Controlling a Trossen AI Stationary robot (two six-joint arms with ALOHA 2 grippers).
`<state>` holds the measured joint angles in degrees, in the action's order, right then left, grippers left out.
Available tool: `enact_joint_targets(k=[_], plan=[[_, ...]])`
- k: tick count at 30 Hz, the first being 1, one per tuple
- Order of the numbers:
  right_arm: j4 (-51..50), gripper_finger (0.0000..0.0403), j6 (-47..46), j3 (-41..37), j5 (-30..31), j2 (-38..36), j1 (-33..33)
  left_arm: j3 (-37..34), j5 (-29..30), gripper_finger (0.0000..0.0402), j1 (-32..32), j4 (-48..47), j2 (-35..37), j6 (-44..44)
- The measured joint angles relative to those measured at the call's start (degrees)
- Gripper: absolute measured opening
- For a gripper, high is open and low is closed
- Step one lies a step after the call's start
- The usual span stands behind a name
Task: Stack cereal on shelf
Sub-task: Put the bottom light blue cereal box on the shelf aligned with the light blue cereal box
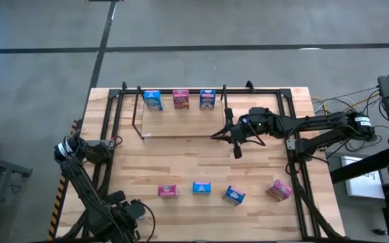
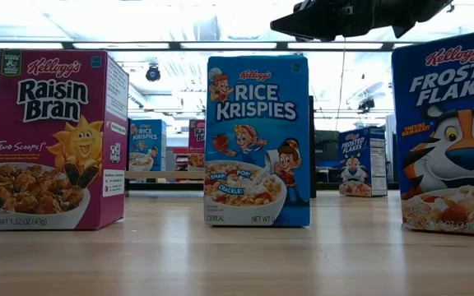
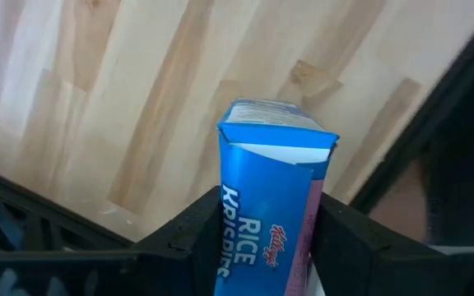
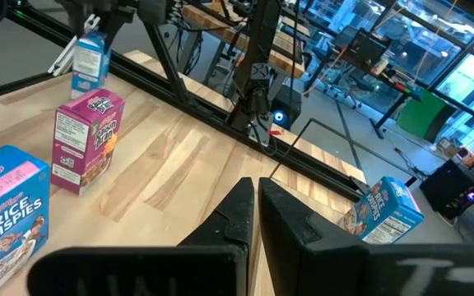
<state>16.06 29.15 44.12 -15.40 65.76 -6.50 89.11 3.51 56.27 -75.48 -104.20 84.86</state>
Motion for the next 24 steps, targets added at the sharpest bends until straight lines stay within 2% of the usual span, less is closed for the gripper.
enact_joint_targets(k=[7, 12, 16, 21, 24], plan=[[0.0, 0.0013, 0.0, 0.0, 0.0, 0.0, 0.0, 5.2, 0.0, 0.014, 0.0, -0.1, 0.0, 1.7], [0.0, 0.0013, -0.2, 0.0, 0.0, 0.0, 0.0, 12.7, 0.3, 0.014, -1.0, -2.5, 0.0, 3.5], [-0.1, 0.0013, -0.7, 0.0, 0.0, 0.0, 0.0, 19.5, 4.0, 0.014, -2.4, -5.1, 0.0, 3.6], [-1.0, 0.0013, -1.1, 0.0, 0.0, 0.0, 0.0, 25.7, 7.8, 0.014, -5.8, -12.9, 0.0, -1.0], [-1.1, 0.0013, -1.5, 0.0, 0.0, 0.0, 0.1, 26.6, 9.5, 0.014, -8.9, -14.5, 0.1, -10.2]])
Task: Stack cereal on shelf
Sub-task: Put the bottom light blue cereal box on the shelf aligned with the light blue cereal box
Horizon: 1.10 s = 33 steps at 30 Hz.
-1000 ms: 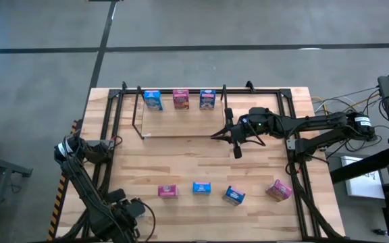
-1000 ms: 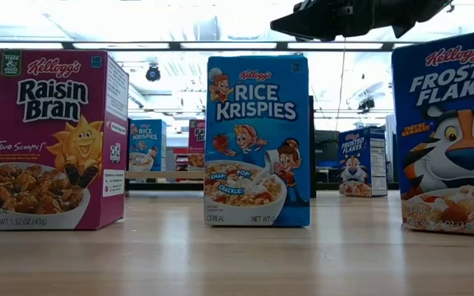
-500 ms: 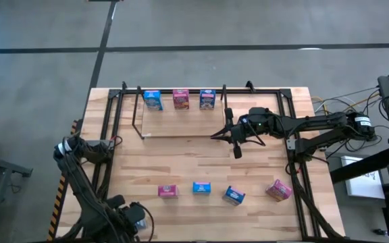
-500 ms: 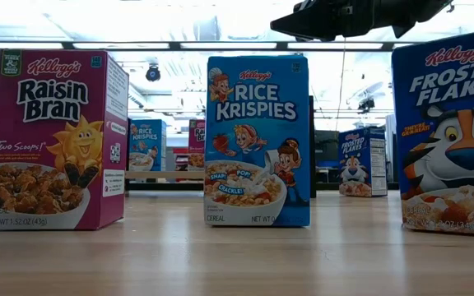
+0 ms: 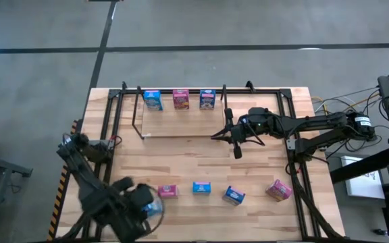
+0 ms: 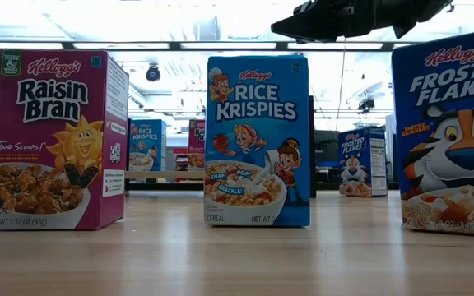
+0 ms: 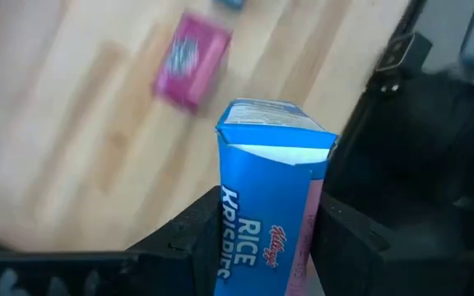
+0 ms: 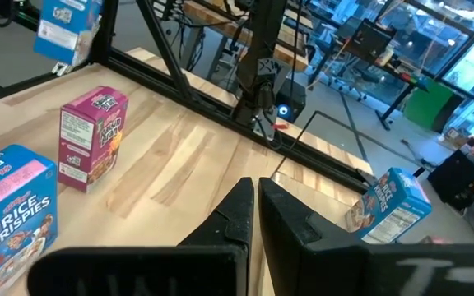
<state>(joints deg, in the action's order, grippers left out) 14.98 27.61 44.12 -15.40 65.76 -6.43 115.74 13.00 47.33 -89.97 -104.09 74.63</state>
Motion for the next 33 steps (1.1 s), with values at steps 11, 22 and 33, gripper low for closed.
enact_joint_targets(k=[11, 22, 33], plan=[[-8.2, 0.0013, -1.9, 0.0, 0.0, -4.7, 3.2, -0.2, -0.9, 0.013, -18.0, -0.1, 0.8, -44.8], [-11.9, 0.0013, -6.1, -0.1, 0.0, -6.0, 7.4, -0.3, -3.5, 0.0123, -32.9, -0.1, 6.7, -67.3], [-15.1, 0.0013, -13.5, -0.3, 0.3, -6.0, 9.8, -7.8, -3.4, 0.0123, -52.8, 0.0, 11.0, -86.6]])
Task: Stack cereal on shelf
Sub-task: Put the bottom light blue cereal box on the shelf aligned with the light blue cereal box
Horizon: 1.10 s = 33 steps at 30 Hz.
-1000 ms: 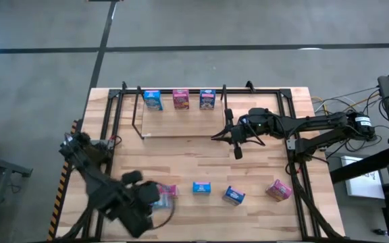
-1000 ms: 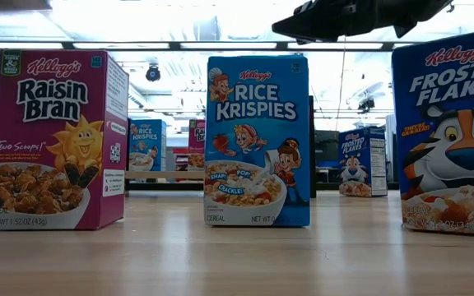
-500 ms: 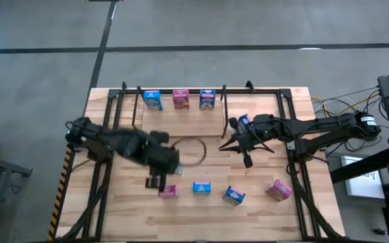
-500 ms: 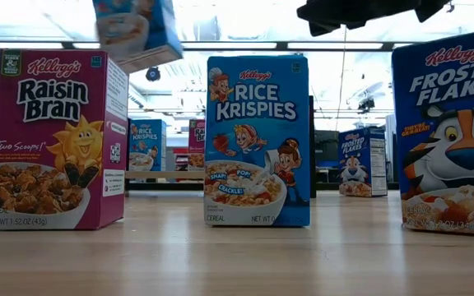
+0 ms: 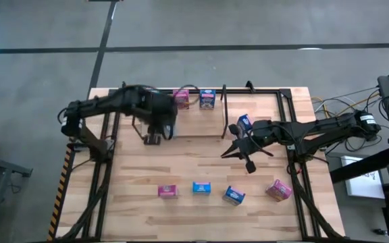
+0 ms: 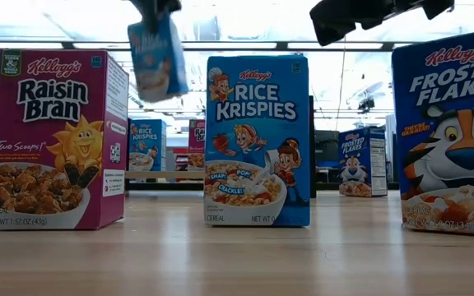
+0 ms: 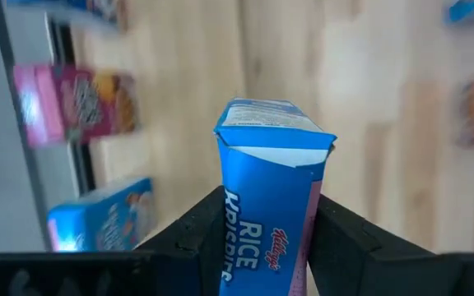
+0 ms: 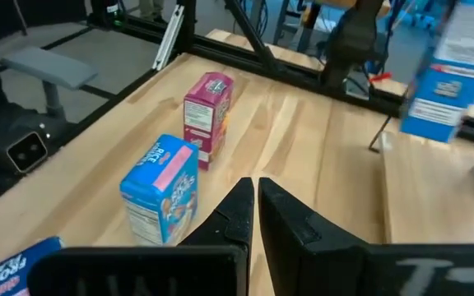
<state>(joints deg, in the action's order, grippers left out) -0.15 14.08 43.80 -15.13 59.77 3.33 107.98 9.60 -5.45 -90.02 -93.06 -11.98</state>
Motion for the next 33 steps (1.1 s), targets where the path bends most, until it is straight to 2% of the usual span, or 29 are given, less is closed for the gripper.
enact_joint_targets(k=[7, 13, 19, 24, 33], plan=[[0.4, 0.0013, -2.9, -1.4, 0.1, 0.0, 1.6, -10.2, 0.3, 0.0123, -12.3, 0.5, 0.9, -9.4], [0.9, 0.0013, -5.6, -2.0, 0.2, 0.0, 1.8, -15.8, 0.3, 0.0123, -19.3, 5.3, 1.0, -15.9], [0.9, 0.0013, -6.7, -2.4, 0.3, 0.0, 1.8, -17.8, -0.1, 0.0123, -22.8, 8.3, 0.8, -19.7], [0.9, 0.0013, -6.7, -2.5, 0.3, 0.0, 1.8, -17.8, -3.5, 0.0123, -24.3, 8.6, 0.4, -19.5], [0.9, 0.0013, -4.5, -2.5, 0.4, 0.0, 1.7, -18.2, -4.4, 0.0123, -25.1, 10.7, 0.4, -18.5]])
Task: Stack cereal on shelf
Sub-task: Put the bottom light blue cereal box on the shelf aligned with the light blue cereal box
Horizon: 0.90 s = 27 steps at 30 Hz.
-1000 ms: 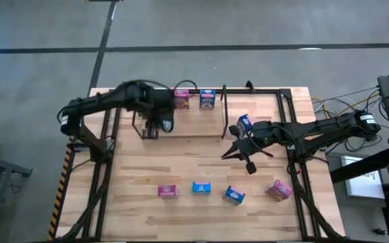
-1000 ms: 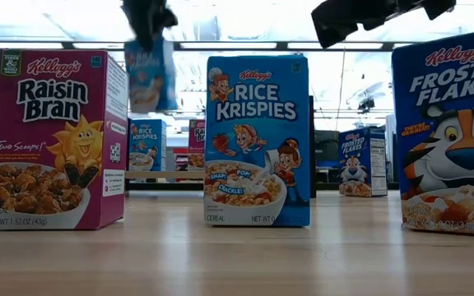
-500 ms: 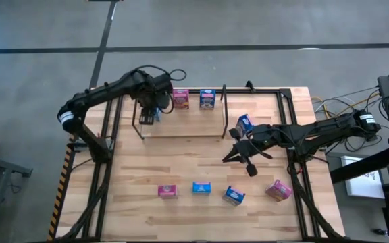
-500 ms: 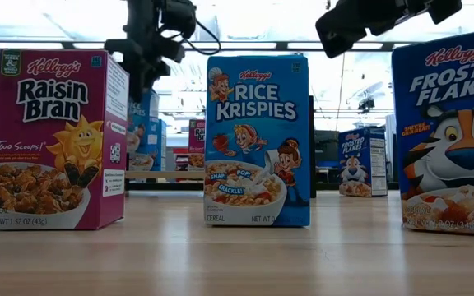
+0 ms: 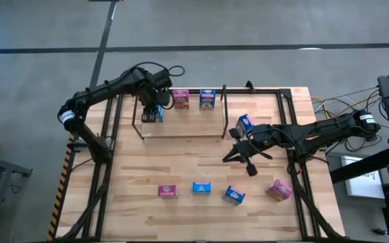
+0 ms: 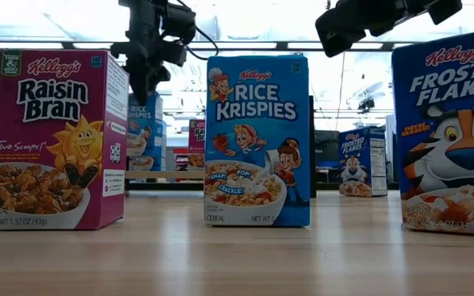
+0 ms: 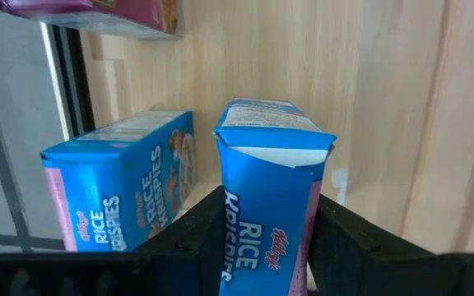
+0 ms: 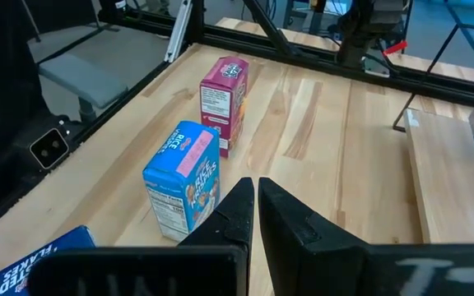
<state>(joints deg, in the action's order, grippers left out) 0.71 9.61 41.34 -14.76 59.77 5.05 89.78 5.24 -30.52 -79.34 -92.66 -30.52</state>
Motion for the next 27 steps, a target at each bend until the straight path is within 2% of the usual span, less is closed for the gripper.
enact_joint_targets(k=[11, 21, 27], plan=[[0.0, 0.0013, 0.8, 0.1, 0.4, -0.1, -0.1, -7.0, -0.5, 0.0123, -0.5, 3.6, 0.2, 1.4], [1.3, 0.0013, 2.3, 0.1, 1.5, -0.1, -0.1, -7.1, 0.4, 0.0124, -1.0, 6.1, 0.3, 1.7], [1.3, 0.0013, 2.5, 0.2, 1.5, -0.1, -0.1, -7.1, 2.4, 0.0139, -1.2, 6.1, 0.3, 2.5]])
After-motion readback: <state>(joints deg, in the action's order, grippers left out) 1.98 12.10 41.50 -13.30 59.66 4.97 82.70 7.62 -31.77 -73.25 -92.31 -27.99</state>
